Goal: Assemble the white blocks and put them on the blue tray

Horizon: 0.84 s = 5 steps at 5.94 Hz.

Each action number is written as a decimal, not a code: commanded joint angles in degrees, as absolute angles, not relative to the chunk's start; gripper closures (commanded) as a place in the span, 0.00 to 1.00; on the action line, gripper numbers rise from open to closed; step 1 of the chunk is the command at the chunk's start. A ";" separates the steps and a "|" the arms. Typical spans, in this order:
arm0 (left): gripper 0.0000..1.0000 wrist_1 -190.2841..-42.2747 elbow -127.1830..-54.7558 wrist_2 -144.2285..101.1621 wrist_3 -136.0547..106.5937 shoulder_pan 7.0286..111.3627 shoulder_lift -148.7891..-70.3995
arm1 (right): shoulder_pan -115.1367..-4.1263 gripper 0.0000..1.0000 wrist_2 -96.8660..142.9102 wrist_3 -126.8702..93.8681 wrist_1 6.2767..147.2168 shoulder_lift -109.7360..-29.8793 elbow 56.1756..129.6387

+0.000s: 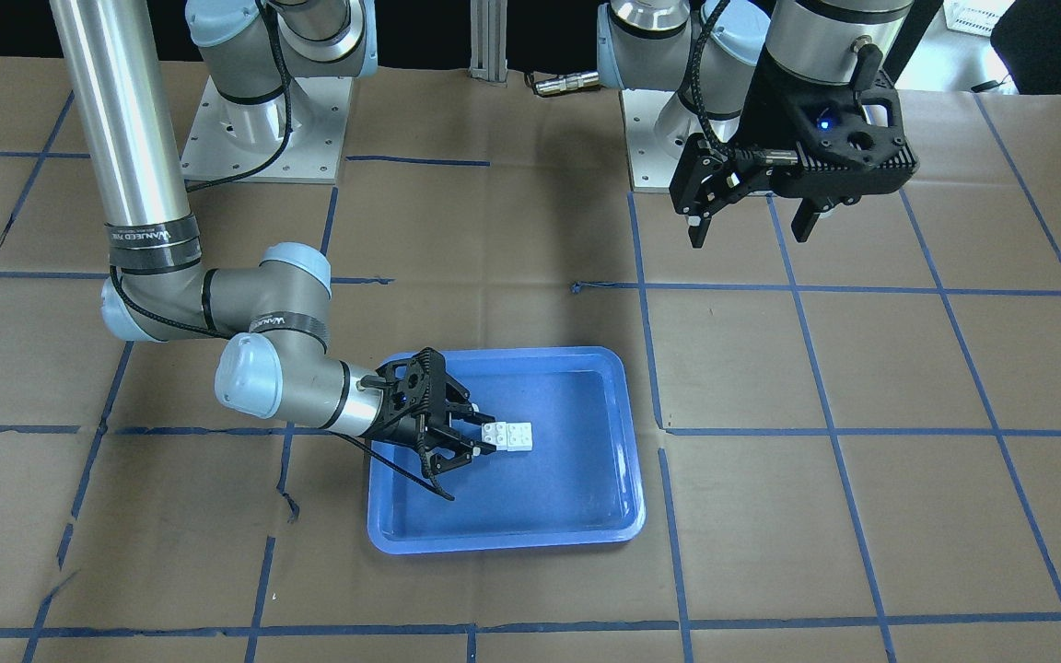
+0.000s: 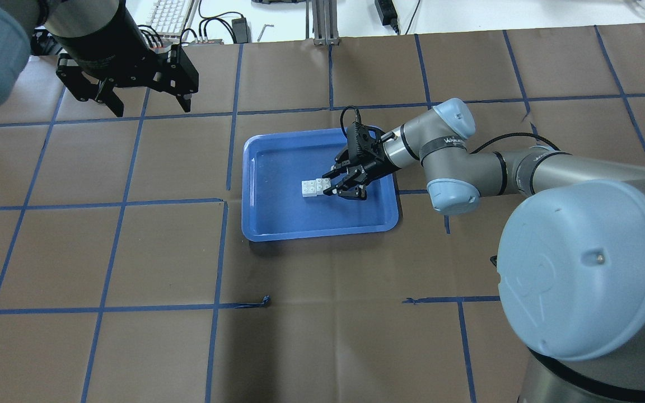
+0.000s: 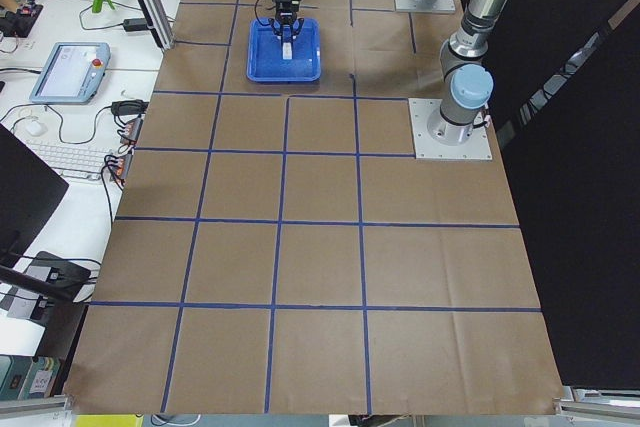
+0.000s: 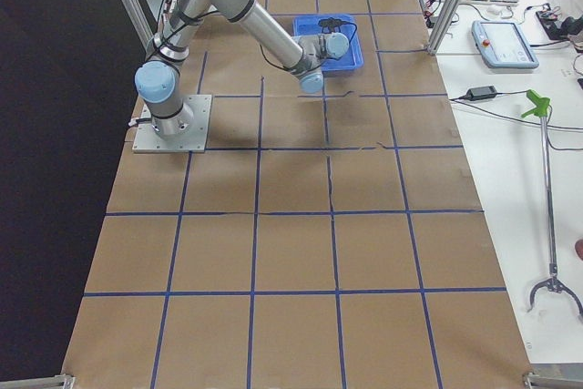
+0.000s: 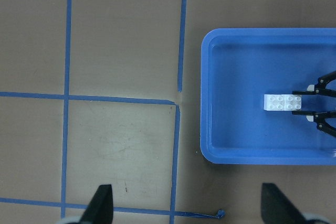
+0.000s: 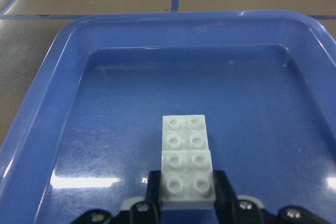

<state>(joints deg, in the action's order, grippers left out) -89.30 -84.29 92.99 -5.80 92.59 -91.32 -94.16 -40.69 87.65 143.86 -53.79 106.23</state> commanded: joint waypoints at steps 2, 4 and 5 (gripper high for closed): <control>0.01 -89.30 -84.29 92.99 -5.80 92.55 -91.32 | -94.31 0.73 -40.69 87.54 143.88 -53.79 106.26; 0.01 -89.30 -84.29 92.99 -5.80 92.55 -91.32 | -94.39 0.73 -40.69 87.54 143.88 -53.70 106.17; 0.01 -89.30 -84.29 92.99 -5.80 92.55 -91.32 | -94.39 0.73 -40.69 87.54 143.88 -53.70 106.08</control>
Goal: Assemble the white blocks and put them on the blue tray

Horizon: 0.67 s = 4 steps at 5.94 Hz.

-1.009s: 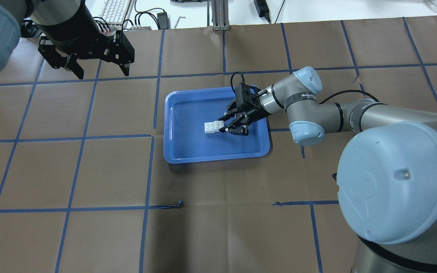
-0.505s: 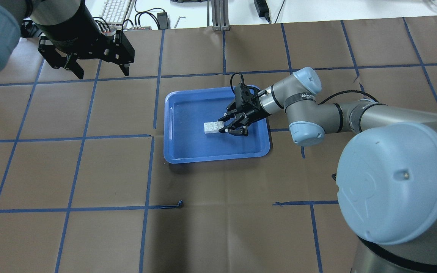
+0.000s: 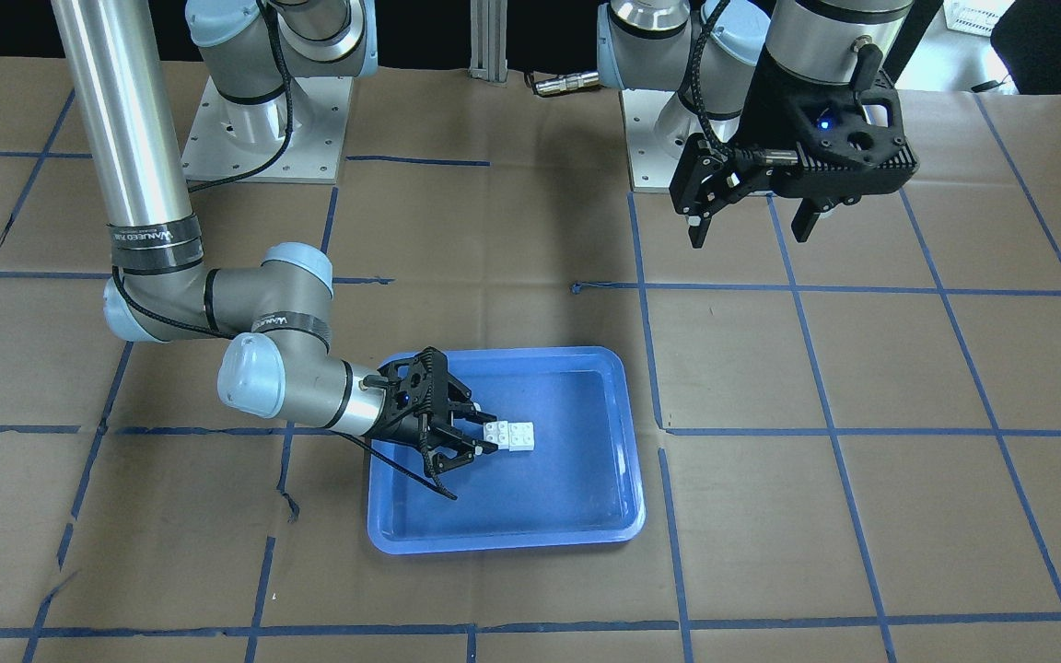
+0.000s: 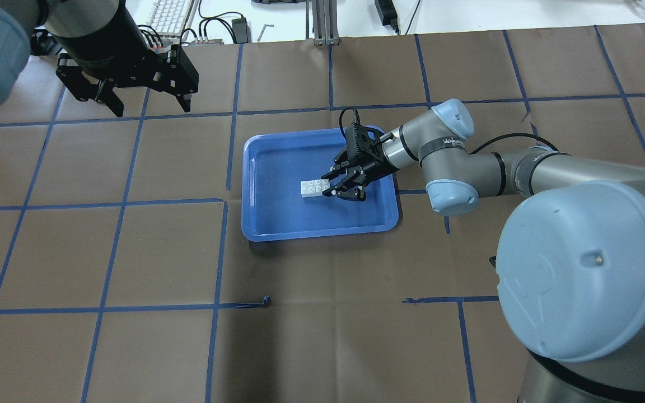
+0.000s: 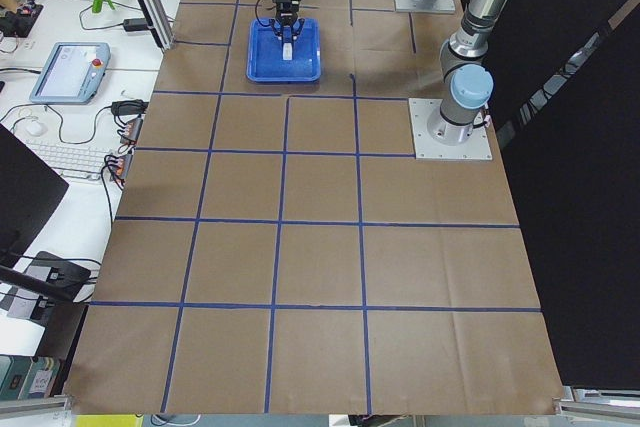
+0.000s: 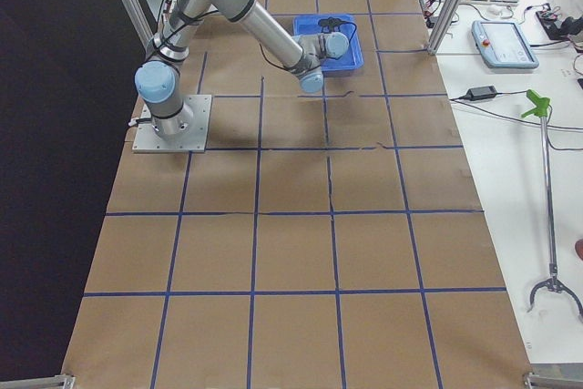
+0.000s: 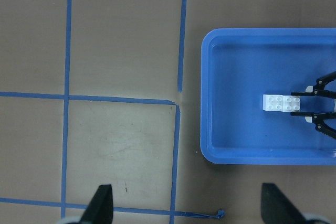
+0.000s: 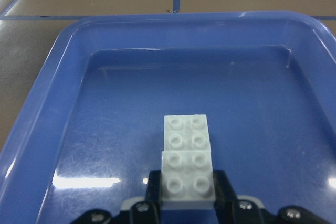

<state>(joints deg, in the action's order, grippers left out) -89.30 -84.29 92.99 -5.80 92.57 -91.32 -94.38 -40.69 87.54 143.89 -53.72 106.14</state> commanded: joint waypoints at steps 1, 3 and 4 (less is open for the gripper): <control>0.01 -89.30 -84.29 92.99 -5.80 92.55 -91.32 | -94.31 0.72 -40.69 87.54 143.88 -53.61 106.08; 0.01 -89.30 -84.29 92.99 -5.80 92.55 -91.32 | -94.31 0.72 -40.69 87.54 143.88 -53.61 106.00; 0.01 -89.30 -84.29 92.99 -5.80 92.55 -91.32 | -94.31 0.69 -40.61 87.10 143.88 -53.61 106.00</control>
